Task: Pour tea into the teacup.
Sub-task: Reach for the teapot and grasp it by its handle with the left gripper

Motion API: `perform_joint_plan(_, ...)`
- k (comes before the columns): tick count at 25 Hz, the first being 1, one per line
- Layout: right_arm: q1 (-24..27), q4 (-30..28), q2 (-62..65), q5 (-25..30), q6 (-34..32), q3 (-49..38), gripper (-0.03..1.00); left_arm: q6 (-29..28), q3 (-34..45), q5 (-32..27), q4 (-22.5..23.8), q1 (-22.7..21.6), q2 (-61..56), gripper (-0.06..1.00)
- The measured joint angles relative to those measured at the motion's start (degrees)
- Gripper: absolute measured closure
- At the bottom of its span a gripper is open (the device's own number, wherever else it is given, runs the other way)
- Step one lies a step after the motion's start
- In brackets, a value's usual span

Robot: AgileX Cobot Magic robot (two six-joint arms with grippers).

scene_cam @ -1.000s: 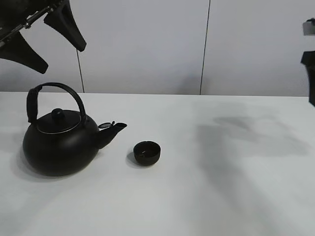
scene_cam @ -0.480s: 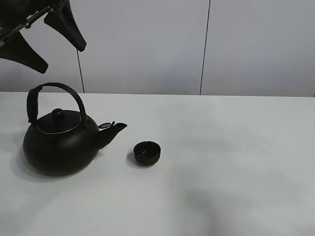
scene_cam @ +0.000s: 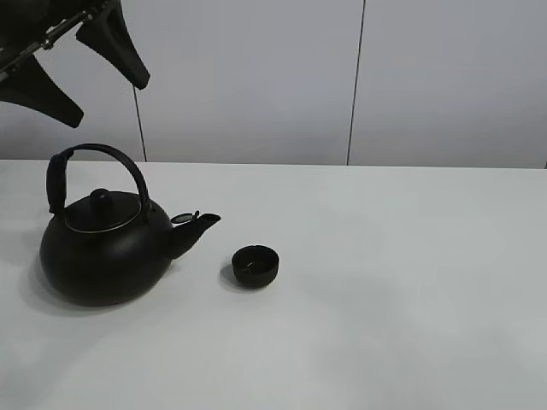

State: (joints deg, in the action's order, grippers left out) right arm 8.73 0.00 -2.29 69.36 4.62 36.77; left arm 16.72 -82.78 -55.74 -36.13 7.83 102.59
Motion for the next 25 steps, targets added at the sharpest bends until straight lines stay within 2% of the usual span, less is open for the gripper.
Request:
perform_joint_plan(8,-1.71,2.59,3.36,-1.65,-0.12,-7.57,0.44,0.0,0.0,0.0,0.0,0.0,0.0,0.31)
perform_joint_plan(14,-1.71,3.45,3.36,-6.39,-0.12,-9.37,0.44,0.0,0.0,0.06,0.0,0.0,0.0,0.31)
perform_joint_plan(25,-1.71,3.48,3.36,-7.4,-0.12,-9.57,0.44,0.0,0.0,0.13,-0.05,0.0,0.0,0.31)
